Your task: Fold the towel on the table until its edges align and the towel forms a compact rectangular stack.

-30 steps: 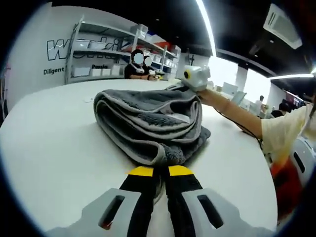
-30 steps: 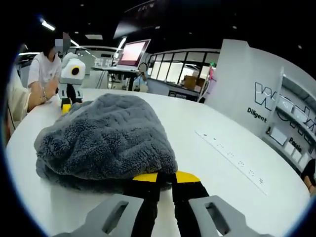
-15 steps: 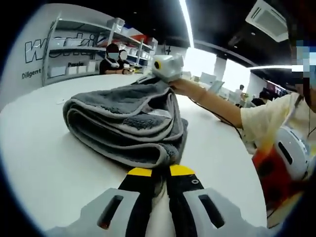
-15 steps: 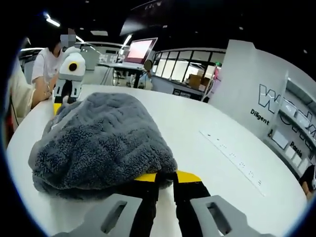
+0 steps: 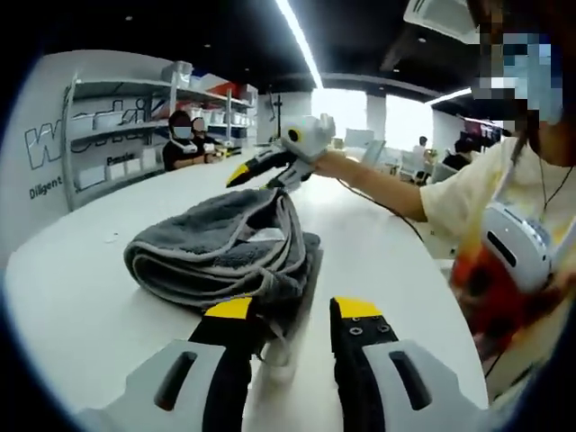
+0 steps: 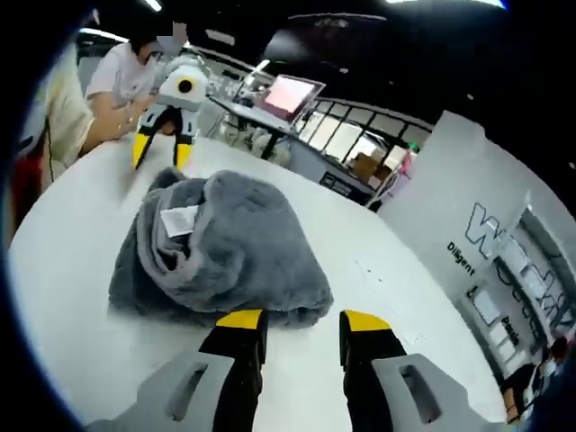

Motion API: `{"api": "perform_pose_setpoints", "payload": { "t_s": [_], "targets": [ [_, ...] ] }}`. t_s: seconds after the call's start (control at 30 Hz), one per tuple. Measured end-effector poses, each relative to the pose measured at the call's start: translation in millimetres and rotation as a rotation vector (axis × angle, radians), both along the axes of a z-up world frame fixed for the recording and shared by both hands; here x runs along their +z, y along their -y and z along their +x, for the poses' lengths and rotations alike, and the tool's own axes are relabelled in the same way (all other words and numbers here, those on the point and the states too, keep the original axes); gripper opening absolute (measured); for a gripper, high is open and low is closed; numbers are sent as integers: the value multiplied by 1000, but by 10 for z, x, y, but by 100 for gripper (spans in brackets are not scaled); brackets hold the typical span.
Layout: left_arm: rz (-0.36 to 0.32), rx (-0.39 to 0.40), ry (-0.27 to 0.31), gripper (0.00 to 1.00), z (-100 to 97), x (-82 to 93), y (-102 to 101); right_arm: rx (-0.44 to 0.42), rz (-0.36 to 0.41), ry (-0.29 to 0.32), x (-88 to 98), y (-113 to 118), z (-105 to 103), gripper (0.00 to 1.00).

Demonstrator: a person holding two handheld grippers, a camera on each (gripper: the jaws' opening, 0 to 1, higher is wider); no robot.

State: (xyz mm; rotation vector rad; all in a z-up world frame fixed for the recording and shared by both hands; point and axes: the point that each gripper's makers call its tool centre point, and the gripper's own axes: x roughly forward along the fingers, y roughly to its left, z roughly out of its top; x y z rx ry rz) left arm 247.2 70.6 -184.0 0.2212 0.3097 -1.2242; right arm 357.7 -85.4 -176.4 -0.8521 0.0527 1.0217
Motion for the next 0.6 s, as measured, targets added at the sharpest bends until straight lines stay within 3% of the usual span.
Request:
{"api": "perform_pose_setpoints", "payload": {
  "t_s": [0.2,0.3,0.4,0.53,0.6],
  "targets": [
    [-43,93,114,38,153,285,-19,52,-77,159,139,-128,-252,32],
    [25,193,213,38,383,323,-117,58,-185,239,72,-158,-326,31],
    [148,290,320,37,624,303,-243,76,-217,259,20,-193,-383,30],
    [201,320,412,35,783,340,-262,84,-269,294,-38,-186,-416,30],
    [226,301,495,35,837,384,-214,101,-273,296,-73,-212,-454,28]
  ]
}}
